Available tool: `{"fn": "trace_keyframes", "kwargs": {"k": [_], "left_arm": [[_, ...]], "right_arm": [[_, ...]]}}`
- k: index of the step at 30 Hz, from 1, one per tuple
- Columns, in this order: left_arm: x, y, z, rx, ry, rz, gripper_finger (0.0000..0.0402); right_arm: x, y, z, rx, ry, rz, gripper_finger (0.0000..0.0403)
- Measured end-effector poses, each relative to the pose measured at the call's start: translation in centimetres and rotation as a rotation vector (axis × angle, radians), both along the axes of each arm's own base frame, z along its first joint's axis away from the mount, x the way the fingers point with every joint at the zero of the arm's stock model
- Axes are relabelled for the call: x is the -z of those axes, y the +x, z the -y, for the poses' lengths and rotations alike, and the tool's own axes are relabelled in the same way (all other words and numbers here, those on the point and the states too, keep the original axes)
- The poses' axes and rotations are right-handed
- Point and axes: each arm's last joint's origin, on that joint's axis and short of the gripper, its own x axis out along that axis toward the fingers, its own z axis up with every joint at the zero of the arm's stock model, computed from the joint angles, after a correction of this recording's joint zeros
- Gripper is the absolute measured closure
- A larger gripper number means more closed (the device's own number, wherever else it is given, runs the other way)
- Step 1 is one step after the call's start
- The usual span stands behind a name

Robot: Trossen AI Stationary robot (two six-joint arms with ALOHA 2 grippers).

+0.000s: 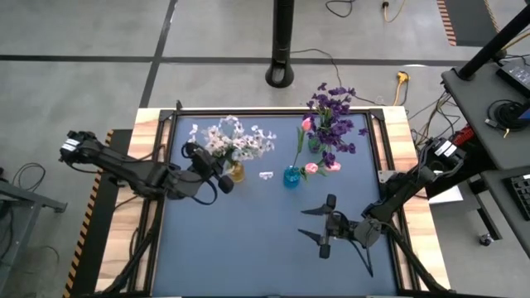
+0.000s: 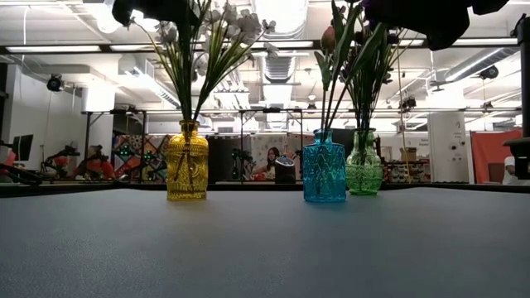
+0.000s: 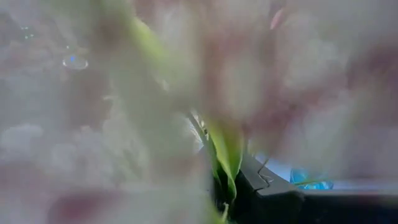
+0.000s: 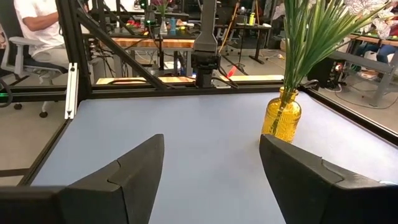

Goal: Sort flowers into vase by color
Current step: Put the white flowers into the yellow flower vase

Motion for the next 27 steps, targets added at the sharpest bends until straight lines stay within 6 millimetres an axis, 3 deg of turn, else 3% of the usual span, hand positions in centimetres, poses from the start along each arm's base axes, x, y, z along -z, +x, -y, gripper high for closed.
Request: {"fn": "trace_keyframes", "kwargs": {"k": [27], "left_arm": [[5.0,3.9,0.1,-0.066,-0.042,-0.098,0.04]], "right_arm": [[0.0,0.0,0.0,0.0,-0.002,-0.002,0.0144]]}}
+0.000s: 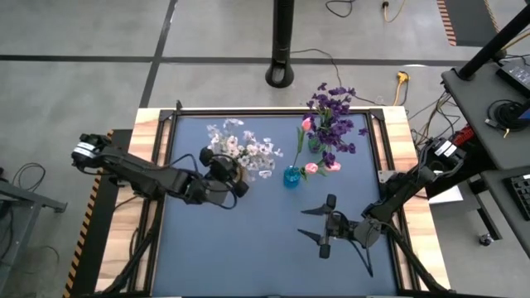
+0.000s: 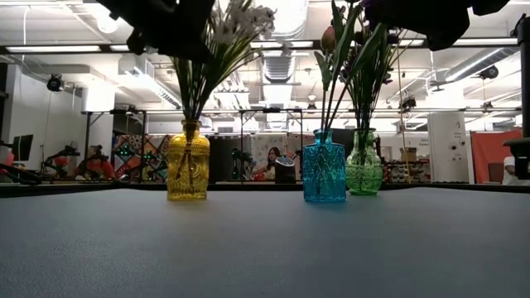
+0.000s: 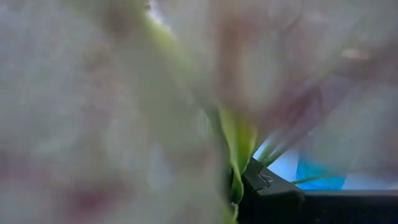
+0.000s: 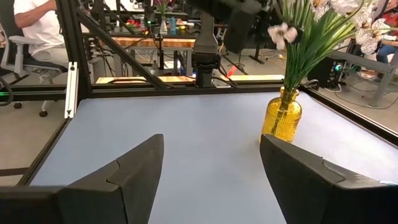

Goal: Sort flowers into vase by color
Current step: Put the white flowers into the yellow flower vase

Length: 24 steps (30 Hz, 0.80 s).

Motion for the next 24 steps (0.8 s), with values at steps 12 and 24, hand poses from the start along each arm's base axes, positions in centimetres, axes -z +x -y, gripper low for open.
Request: {"fn": "trace_keyframes", "kwargs": {"k": [12,24], "left_arm": [[2.1,1.0,0.2,-0.044,-0.009,-0.018,0.0394],[1.2,0.5,0.1,-0.037,-0.011,0.001,0.033]], "right_arm": [[0.0,0.0,0.0,0.0,-0.002,-0.002,0.0144],[0.0,0.0,0.0,-0.004,-0.002,-0.002,0.0137]]}}
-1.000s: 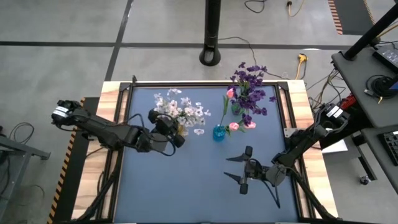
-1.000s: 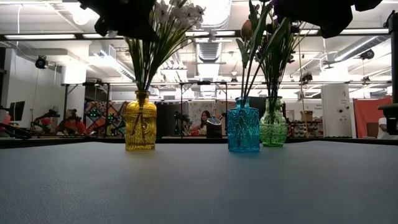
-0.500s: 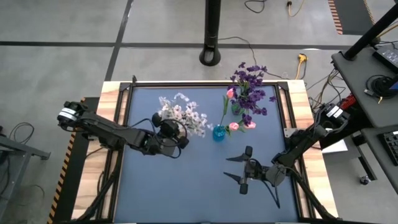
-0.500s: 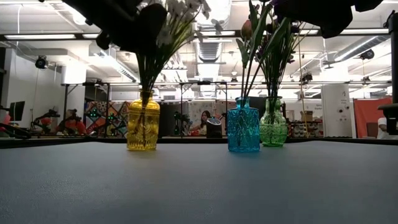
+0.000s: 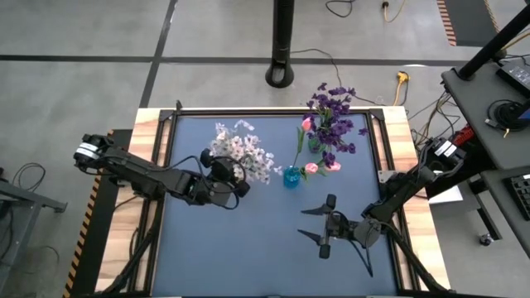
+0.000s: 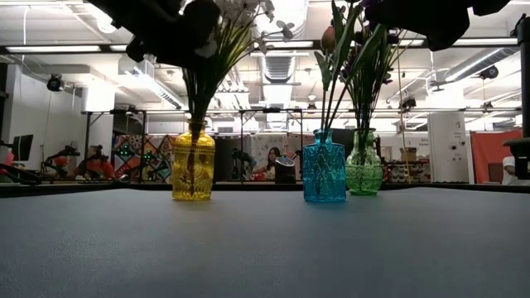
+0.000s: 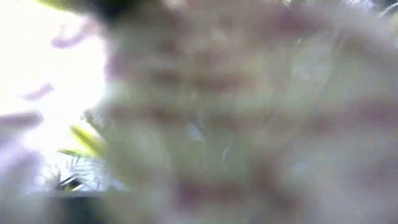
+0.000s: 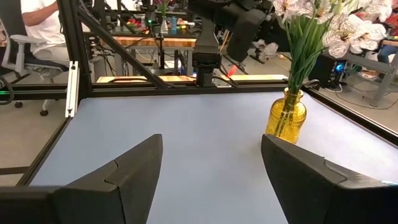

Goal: Sort flowers into vase by color
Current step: Put the white flowers into the yellow flower vase

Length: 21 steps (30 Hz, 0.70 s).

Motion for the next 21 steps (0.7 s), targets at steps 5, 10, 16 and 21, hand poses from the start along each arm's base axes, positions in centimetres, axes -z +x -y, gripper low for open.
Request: {"fn": "trace_keyframes", "kwargs": {"k": [5,10,16,21], "left_arm": [[0.0,0.0,0.0,0.018,0.017,-0.03,0.0277],[-0.7,0.1,0.1,0.052,0.028,-0.073,0.0215],[-2.6,0.0,0.2,0.064,0.031,-0.171,0.0158],[-4.0,-0.2,0.3,0.103,-0.003,-0.23,0.0136]], "right_arm": [[0.0,0.0,0.0,0.0,0.0,0.0,0.0135],[0.0,0.0,0.0,0.002,-0.005,0.0,0.0133],[0.0,0.0,0.0,0.003,-0.001,0.002,0.0131],[0.0,0.0,0.0,0.003,-0.004,0.001,0.0133]]}}
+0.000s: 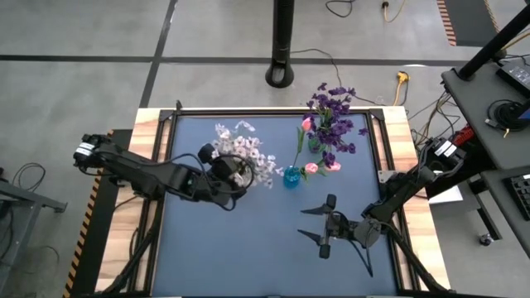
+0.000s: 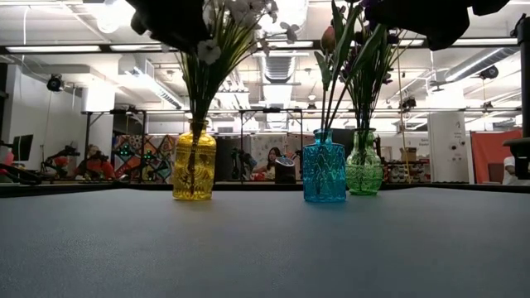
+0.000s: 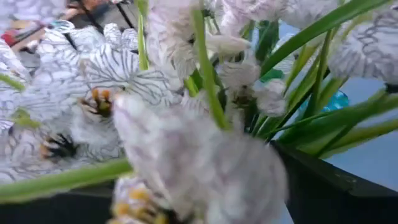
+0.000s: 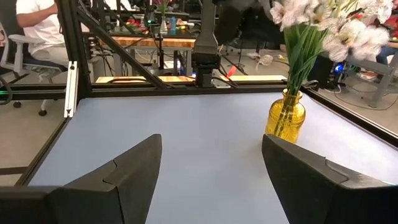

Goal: Sort flowers into vase by color
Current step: Put the white flowers into the yellow flower vase

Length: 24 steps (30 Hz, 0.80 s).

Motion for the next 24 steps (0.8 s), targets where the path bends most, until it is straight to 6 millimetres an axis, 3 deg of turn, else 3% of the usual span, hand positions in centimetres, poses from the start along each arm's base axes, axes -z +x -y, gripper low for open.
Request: {"fn": "trace_keyframes", "kwargs": {"k": [10,24], "left_arm": [[-4.2,-1.3,0.0,0.102,-0.126,-0.187,0.0131],[-10.7,-3.6,-0.6,0.119,-0.143,-0.236,0.0131]], "right_arm": [[0.0,0.0,0.0,0.0,-0.002,0.0,0.0131],[0.0,0.0,0.0,0.0,-0.002,0.0,0.0129]]}}
